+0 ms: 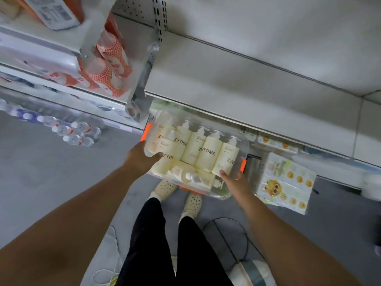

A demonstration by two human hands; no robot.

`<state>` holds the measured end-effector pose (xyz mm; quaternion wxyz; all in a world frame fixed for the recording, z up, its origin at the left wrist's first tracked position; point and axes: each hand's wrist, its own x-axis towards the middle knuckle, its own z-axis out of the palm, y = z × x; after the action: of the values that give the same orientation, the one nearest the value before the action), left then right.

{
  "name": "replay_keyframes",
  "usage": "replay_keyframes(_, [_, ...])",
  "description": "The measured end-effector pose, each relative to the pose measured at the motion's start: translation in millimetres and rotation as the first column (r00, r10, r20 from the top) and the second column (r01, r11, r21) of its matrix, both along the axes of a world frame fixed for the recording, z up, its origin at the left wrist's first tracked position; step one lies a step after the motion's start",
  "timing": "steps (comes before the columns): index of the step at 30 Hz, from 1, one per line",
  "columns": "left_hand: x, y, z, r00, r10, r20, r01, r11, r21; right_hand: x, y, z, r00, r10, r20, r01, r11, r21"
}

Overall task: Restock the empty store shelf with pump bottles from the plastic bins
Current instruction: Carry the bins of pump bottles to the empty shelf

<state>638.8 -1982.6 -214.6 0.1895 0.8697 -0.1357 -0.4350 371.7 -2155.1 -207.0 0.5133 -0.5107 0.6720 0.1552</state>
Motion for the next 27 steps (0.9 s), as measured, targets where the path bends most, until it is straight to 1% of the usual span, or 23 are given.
replay_keyframes(2, [-13.3, 13.4, 21.3, 0.996, 0.053, 0.065, -0.053, 0.999, 0.0, 2.4, 10.2, 17.5, 0.992, 0.124, 0.005, -0.124, 0.992, -0.028])
replay_keyframes(4, [-27.0, 26.5, 48.7, 0.985, 0.146, 0.093, -0.141, 0.988, -0.057, 8.7, 22.4, 34.2, 0.976, 0.213, 0.038, -0.211, 0.976, -0.054])
replay_keyframes(7, [-48.7, 47.5, 98.6, 0.958, 0.251, 0.14, -0.229, 0.961, -0.155, 25.4, 41.9, 68.0, 0.947, 0.298, 0.124, -0.289, 0.954, -0.082])
replay_keyframes(9, [-62.2, 69.2, 129.4, 0.932, 0.333, 0.141, -0.302, 0.931, -0.203, 35.6, 54.1, 87.7, 0.922, 0.35, 0.167, -0.336, 0.936, -0.104])
replay_keyframes(13, [-84.2, 124.2, 179.9, 0.869, 0.461, 0.181, -0.412, 0.876, -0.25, 56.2, 79.1, 120.6, 0.883, 0.413, 0.221, -0.391, 0.91, -0.137])
replay_keyframes(15, [-91.5, 155.9, 205.2, 0.82, 0.53, 0.217, -0.478, 0.842, -0.25, 74.3, 98.8, 138.7, 0.842, 0.486, 0.235, -0.454, 0.873, -0.181])
replay_keyframes(17, [-93.0, 189.3, 228.4, 0.751, 0.603, 0.269, -0.538, 0.795, -0.28, 98.6, 123.6, 159.9, 0.765, 0.594, 0.248, -0.546, 0.803, -0.239])
replay_keyframes(20, [-80.7, 240.8, 263.1, 0.62, 0.709, 0.335, -0.634, 0.705, -0.319, 149.9, 168.0, 196.9, 0.602, 0.745, 0.287, -0.662, 0.667, -0.343])
replay_keyframes(22, [-68.0, 277.4, 286.3, 0.5, 0.788, 0.359, -0.694, 0.613, -0.378, 191.4, 204.9, 222.8, 0.471, 0.811, 0.346, -0.703, 0.582, -0.408])
replay_keyframes(25, [-48.6, 334.7, 321.2, 0.297, 0.872, 0.389, -0.741, 0.468, -0.482, 255.7, 277.3, 266.1, 0.302, 0.848, 0.436, -0.743, 0.496, -0.45])
replay_keyframes(27, [-38.4, 376.2, 339.4, 0.173, 0.901, 0.398, -0.763, 0.378, -0.524, 294.7, 335.3, 293.9, 0.16, 0.863, 0.479, -0.756, 0.419, -0.503])
